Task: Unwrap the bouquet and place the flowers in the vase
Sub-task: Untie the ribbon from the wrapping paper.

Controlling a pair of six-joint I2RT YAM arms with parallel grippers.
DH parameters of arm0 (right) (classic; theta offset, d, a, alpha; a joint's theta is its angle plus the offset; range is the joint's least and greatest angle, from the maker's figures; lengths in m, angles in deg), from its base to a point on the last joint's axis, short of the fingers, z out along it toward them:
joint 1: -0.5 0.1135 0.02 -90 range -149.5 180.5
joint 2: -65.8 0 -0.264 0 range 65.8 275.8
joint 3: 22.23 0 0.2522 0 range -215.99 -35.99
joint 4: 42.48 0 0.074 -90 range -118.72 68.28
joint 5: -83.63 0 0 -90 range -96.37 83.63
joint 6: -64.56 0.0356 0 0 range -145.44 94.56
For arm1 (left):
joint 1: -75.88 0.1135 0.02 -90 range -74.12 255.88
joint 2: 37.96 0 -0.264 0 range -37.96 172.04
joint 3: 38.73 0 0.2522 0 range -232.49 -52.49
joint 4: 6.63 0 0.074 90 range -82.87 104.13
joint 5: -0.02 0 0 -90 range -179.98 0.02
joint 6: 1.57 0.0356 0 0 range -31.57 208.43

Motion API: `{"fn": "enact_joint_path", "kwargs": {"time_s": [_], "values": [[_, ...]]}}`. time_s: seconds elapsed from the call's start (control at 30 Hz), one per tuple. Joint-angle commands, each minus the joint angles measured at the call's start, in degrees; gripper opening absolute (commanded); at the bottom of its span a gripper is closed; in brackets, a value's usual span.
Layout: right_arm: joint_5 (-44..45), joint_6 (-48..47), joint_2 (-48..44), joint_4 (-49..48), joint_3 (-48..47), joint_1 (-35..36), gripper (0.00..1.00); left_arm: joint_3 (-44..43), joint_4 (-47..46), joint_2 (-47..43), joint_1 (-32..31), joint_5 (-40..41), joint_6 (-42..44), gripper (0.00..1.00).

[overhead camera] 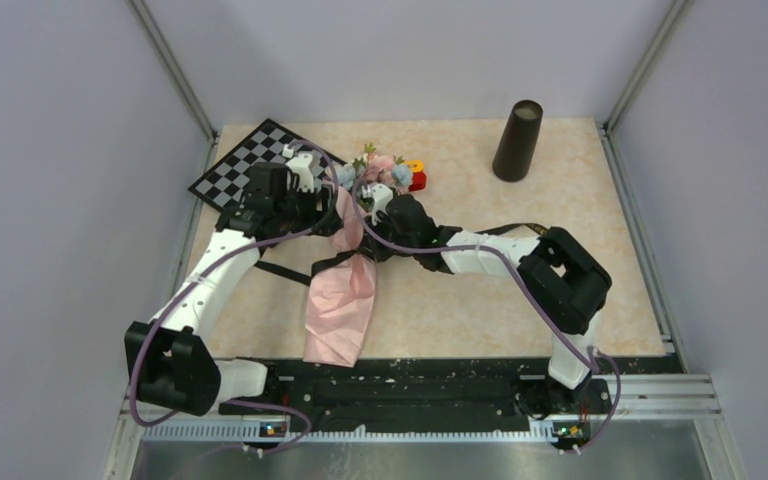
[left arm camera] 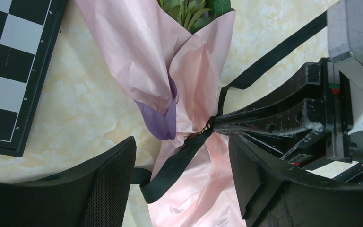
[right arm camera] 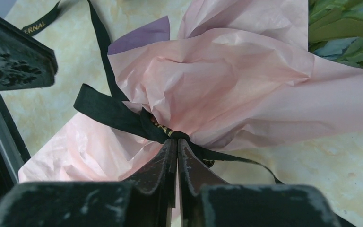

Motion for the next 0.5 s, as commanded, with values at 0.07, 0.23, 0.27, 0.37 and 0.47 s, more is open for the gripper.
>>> {"fn": "enact_joint_path", "kwargs": {"time_s": [0.07, 0.23, 0.27, 0.37, 0.47], "values": [[-0.64, -0.18, -0.03, -2.61, -1.45, -0.08, 0.0, 0.08, -1.44, 0.44, -0.34, -0.3, 0.64, 0.74], [0.89, -0.26, -2.91, -2.87, 1.04, -0.04, 0.0, 0.19, -1.53, 0.16, -0.42, -0.34, 0.79, 0.74], [1.25, -0.16, -3.56, -3.09, 1.69, -0.09, 0.0, 0.15, -1.53, 0.11, -0.43, -0.49, 0.82, 0.74], [2.26, 0.46, -5.15, -3.83, 3.72, -0.09, 0.0, 0.21, -1.66, 0.3, -0.72, -1.26, 0.98, 0.74], [3.61, 1.46, -6.64, -4.37, 6.03, -0.05, 0.0, 0.16, -1.84, 0.34, -1.52, -2.55, 1.57, 0.73]]}}
